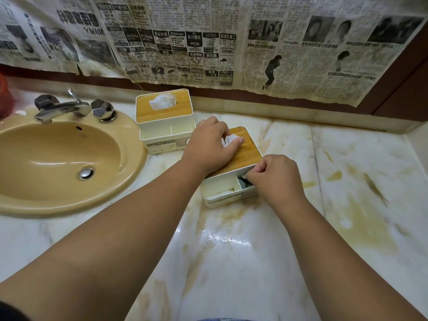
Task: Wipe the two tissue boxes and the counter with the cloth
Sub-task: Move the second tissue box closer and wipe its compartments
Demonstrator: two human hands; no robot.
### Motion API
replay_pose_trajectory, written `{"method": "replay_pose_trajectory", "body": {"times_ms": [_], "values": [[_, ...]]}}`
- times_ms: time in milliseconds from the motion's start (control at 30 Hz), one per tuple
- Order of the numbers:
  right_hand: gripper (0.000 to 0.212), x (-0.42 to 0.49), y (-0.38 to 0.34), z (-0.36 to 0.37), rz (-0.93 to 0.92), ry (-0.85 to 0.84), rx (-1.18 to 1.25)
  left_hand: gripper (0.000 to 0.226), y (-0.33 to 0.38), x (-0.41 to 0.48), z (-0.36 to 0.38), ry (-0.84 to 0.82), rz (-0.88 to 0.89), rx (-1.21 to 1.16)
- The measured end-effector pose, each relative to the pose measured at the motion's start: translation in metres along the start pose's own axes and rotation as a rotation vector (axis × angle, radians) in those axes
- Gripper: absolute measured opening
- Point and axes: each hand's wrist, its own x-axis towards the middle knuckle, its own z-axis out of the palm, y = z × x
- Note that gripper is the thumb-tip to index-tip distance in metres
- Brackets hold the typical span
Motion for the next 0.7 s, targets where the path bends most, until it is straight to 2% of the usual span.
{"method": "replay_pose_trajectory", "body": {"times_ms": [100,167,233,467,700], "values": [[0.017,0.001,-0.001,-0.004,-0.045,-0.036,-0.218,0.043,0.001,0.0,-0.001,-0.005,-0.001,0.005],[0.028,-0.001,-0.004,-0.002,-0.045,-0.092,-0.292,0.043,0.001,0.0,-0.001,-0.002,-0.003,0.008],[0.028,-0.003,-0.006,0.002,-0.043,-0.139,-0.332,0.042,0.001,0.0,-0.001,-0.002,-0.004,0.009],[0.023,0.007,-0.006,0.005,-0.032,-0.183,-0.35,0.044,0.001,0.0,0.0,0.0,-0.01,0.0],[0.008,0.006,-0.001,0.015,0.02,-0.074,-0.245,0.044,0.001,0.0,0.0,0.01,-0.014,0.009]]}}
